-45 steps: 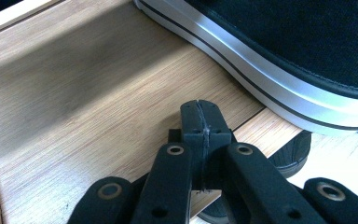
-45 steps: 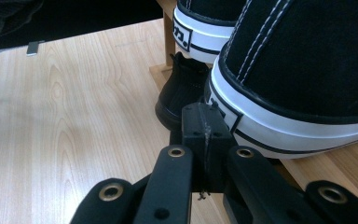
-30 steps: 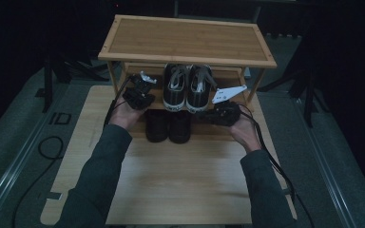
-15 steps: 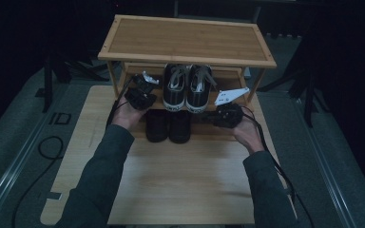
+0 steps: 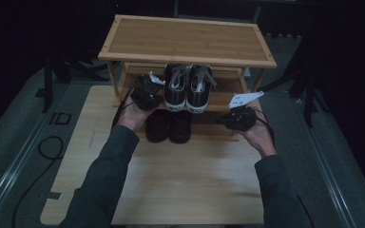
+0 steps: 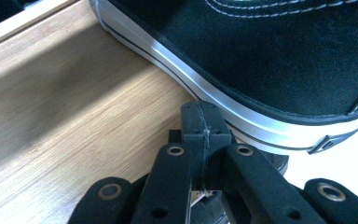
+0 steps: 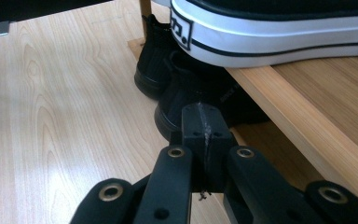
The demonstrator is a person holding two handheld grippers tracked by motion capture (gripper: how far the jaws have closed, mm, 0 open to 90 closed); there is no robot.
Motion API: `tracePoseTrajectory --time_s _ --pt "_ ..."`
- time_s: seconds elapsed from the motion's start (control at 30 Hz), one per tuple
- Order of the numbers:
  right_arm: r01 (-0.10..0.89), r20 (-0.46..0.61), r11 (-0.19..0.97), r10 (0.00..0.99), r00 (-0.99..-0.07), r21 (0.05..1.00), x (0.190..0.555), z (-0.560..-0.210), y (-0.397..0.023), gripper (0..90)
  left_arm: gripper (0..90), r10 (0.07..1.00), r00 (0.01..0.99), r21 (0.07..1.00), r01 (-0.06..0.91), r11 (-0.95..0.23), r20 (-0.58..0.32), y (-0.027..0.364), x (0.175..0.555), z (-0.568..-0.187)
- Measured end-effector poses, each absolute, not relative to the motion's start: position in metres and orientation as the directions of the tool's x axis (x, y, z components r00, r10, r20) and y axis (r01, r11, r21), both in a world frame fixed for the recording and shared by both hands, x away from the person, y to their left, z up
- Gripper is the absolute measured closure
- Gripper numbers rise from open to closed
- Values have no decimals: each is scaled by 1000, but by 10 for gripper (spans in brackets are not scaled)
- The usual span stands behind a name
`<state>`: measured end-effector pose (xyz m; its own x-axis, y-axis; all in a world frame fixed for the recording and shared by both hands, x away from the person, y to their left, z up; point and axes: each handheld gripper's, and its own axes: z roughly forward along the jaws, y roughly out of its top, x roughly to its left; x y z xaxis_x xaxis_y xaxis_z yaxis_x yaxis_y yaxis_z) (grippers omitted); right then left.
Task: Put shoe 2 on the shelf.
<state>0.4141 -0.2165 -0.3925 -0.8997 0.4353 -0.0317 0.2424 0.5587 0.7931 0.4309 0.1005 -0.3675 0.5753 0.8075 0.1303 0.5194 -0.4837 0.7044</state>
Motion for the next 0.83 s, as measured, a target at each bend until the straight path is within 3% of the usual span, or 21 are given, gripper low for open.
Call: tracePoseTrajectory --time_s 0.33,0.83 --pt "256 -25 558 445 -895 789 414 -397 -221 900 900 804 580 715 505 -484 135 105 430 -366" --pt "276 -20 560 465 -885 781 415 -403 -231 900 900 826 540 708 519 -480 164 146 422 -361"
